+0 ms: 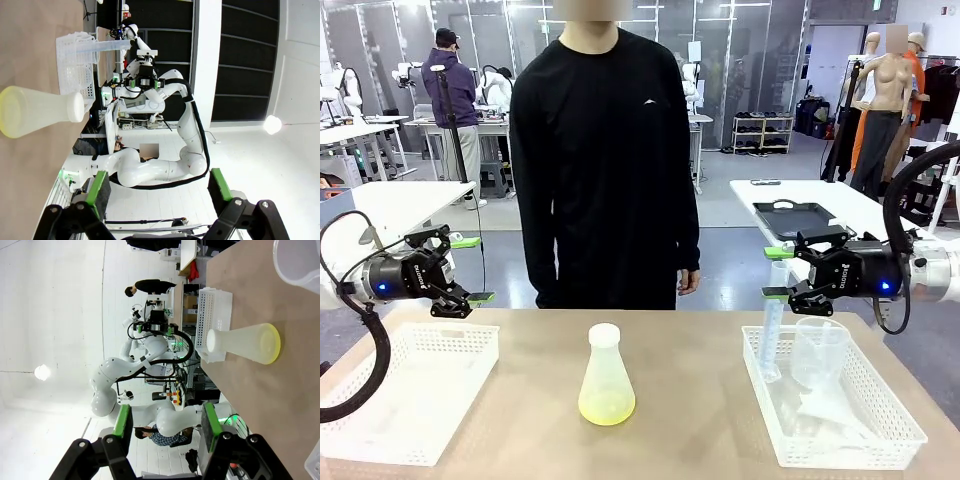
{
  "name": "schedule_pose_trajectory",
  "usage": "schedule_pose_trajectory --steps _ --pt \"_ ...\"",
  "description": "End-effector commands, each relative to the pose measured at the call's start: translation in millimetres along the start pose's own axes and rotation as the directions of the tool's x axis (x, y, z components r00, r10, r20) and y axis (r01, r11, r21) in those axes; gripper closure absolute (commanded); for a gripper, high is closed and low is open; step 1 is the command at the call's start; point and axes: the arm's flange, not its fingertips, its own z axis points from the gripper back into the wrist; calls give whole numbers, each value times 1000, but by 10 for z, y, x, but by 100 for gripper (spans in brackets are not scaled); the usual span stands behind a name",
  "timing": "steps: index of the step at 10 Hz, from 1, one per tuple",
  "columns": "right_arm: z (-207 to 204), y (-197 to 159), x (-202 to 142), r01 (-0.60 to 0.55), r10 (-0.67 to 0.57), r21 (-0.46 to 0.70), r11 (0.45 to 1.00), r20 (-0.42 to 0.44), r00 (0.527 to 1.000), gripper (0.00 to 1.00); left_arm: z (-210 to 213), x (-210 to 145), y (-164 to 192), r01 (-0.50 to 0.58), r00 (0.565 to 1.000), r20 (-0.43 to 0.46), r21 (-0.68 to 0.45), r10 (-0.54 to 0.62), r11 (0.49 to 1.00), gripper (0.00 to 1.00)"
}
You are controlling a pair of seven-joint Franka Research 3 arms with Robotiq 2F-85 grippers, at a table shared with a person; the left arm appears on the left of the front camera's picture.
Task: Prepare the solutions needed for the experiment.
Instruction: When the human places the Big flask in the center of the table, pick up the Big flask and place it in the left Organizing basket.
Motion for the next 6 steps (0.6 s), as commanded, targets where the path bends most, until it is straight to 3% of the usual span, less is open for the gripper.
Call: schedule_pose_trajectory --steps 1,2,4,6 --pt "2 6 -1 -8 8 6 1000 -1 1000 30 -198 71 -119 250 968 0 46 -250 967 0" --pt "2 6 -1 -8 8 6 1000 -1 1000 30 -331 77 -232 393 920 -26 59 -392 918 0" --pt "2 6 -1 -8 8 6 1000 -1 1000 30 -540 142 -421 627 779 -99 103 -619 772 0" --pt "2 6 -1 -8 8 6 1000 -1 1000 30 -719 186 -568 813 578 -255 98 -775 574 0"
